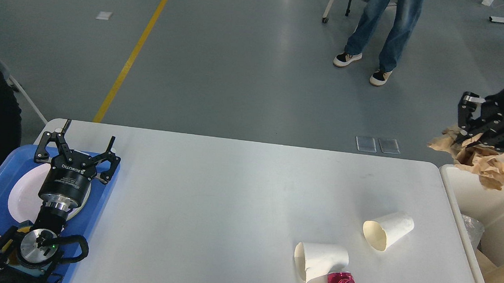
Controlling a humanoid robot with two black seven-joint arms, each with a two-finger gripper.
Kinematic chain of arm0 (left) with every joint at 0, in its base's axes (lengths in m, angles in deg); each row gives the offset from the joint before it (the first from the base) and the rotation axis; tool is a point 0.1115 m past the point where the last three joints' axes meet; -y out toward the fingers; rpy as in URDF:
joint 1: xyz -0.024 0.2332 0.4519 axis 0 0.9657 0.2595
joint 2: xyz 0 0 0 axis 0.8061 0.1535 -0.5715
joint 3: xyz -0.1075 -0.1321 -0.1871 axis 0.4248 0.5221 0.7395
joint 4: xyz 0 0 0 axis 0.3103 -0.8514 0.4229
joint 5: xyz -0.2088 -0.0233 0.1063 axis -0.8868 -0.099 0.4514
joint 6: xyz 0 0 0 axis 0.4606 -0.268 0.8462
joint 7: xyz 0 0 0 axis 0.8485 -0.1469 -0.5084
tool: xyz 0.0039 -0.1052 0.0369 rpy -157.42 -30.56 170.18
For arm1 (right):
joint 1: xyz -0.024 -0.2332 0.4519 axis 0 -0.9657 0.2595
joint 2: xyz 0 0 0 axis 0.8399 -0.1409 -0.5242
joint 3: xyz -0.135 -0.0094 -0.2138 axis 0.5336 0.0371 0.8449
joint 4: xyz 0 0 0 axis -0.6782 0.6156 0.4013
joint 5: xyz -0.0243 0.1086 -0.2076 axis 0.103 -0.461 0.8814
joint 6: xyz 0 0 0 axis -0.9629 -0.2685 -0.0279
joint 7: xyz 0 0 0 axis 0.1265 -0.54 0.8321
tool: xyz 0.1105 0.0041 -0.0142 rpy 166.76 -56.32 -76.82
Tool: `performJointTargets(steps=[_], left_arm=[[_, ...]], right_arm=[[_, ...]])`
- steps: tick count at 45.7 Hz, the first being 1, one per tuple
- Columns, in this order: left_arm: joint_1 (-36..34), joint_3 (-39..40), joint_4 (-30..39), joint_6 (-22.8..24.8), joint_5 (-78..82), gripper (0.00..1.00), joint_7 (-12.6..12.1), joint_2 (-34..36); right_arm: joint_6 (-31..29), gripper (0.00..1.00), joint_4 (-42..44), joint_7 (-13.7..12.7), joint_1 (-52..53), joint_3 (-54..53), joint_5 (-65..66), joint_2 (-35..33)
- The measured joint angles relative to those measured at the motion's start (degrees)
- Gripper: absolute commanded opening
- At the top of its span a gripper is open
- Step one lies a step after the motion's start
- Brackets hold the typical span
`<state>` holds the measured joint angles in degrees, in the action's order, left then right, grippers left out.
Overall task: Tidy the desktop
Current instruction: 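Open the right gripper to drop the paper into the bin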
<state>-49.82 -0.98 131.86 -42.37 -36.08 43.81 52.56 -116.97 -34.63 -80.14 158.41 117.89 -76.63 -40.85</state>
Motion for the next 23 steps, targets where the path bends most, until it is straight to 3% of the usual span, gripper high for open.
performJointTargets(steps=[12, 18, 23], left_arm=[[0.0, 0.0, 0.0, 0.0, 0.0, 0.96, 0.0, 0.0], [0.1, 0.0, 0.0, 0.0, 0.0, 0.96, 0.1, 0.0], [0.1, 0.0, 0.0, 0.0, 0.0, 0.96, 0.1, 0.0]], right_arm=[[17.9, 0.0, 14.2, 0.0, -26.9, -7.6, 2.6, -11.7], [22.7, 0.0, 28.5, 0.1, -47.7, -20.0, 2.5, -12.1], [25.3, 0.0, 44.2, 0.1, -65.8, -30.9, 2.4, -7.9]])
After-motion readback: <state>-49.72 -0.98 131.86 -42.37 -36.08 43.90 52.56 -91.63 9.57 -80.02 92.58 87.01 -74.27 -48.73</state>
